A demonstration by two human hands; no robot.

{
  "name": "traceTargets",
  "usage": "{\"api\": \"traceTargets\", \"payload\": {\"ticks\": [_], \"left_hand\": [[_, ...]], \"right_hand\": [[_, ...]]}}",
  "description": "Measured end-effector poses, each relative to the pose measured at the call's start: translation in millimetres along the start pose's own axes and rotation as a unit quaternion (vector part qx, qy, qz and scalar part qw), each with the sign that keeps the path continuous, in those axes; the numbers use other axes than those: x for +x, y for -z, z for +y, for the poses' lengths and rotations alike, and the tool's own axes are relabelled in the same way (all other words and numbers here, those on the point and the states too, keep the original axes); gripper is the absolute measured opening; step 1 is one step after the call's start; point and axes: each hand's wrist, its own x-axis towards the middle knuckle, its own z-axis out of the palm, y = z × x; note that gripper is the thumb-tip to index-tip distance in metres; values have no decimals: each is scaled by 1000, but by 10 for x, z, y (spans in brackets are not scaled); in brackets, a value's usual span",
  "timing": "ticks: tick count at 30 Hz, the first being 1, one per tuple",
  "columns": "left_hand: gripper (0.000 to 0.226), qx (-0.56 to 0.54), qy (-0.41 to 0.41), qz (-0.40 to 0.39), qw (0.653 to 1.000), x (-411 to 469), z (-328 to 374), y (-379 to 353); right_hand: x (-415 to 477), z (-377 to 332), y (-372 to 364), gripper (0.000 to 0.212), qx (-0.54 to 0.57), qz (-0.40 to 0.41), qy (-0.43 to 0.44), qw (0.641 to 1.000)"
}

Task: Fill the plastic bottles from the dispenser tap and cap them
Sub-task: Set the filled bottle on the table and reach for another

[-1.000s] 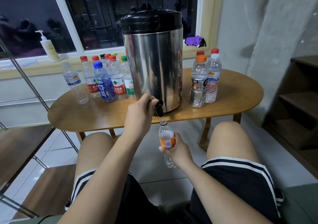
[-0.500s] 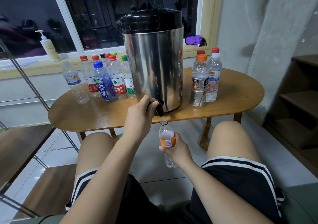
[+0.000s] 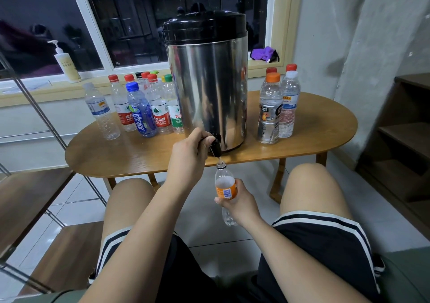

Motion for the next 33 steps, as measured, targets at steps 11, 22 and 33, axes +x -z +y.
{"api": "traceTargets", "payload": {"ticks": [11, 22, 33], "left_hand": [[19, -11, -2, 1, 1000, -7, -12, -6], [16, -2, -4, 8, 1000, -15, -41, -36], [18, -5, -3, 3, 1000, -15, -33, -32]], "right_hand": [[11, 11, -12, 64, -5, 1, -4, 1000], [11, 4, -4, 67, -2, 0, -2, 1000], [1, 15, 3, 66, 2, -4, -6, 1000]]}}
